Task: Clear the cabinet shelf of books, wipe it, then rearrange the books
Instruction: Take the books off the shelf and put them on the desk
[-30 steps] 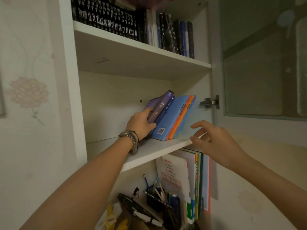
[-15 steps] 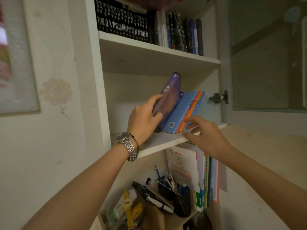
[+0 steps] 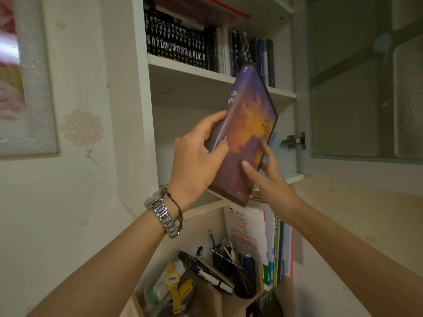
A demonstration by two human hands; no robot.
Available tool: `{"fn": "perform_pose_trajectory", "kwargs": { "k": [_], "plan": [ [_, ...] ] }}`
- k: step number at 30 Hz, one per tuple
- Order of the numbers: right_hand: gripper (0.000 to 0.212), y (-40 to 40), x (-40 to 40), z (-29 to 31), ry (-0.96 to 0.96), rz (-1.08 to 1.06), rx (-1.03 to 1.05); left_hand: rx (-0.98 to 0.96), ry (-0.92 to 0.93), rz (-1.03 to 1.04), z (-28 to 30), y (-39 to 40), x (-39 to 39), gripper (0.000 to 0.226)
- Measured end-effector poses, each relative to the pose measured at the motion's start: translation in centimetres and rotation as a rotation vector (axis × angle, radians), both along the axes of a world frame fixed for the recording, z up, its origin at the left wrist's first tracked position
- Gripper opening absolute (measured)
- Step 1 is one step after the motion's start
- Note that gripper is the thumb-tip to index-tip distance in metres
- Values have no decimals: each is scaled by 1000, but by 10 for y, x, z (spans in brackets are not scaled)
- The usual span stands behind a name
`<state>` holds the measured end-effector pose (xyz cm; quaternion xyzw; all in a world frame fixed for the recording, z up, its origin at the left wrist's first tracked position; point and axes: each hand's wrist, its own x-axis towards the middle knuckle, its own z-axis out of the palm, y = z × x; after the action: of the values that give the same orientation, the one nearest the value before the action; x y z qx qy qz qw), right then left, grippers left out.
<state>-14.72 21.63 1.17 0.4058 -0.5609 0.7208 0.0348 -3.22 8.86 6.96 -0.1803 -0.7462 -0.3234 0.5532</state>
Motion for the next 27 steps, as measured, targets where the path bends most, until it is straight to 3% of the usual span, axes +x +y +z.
{"fn": "perform_pose_trajectory", "kwargs": {
  "k": [2,9,27],
  "plan": [
    [92,2,1,-1,-33,1,-84,70,-24,-76,1,6,7,46],
    [103,16,10,-16,-84,-34,-206,171,-165,-227,-8,17,18,46],
    [97,95,63,-85,-240,-353,-167,413,-465,-545,-83,59,17,46]
  ]
}}
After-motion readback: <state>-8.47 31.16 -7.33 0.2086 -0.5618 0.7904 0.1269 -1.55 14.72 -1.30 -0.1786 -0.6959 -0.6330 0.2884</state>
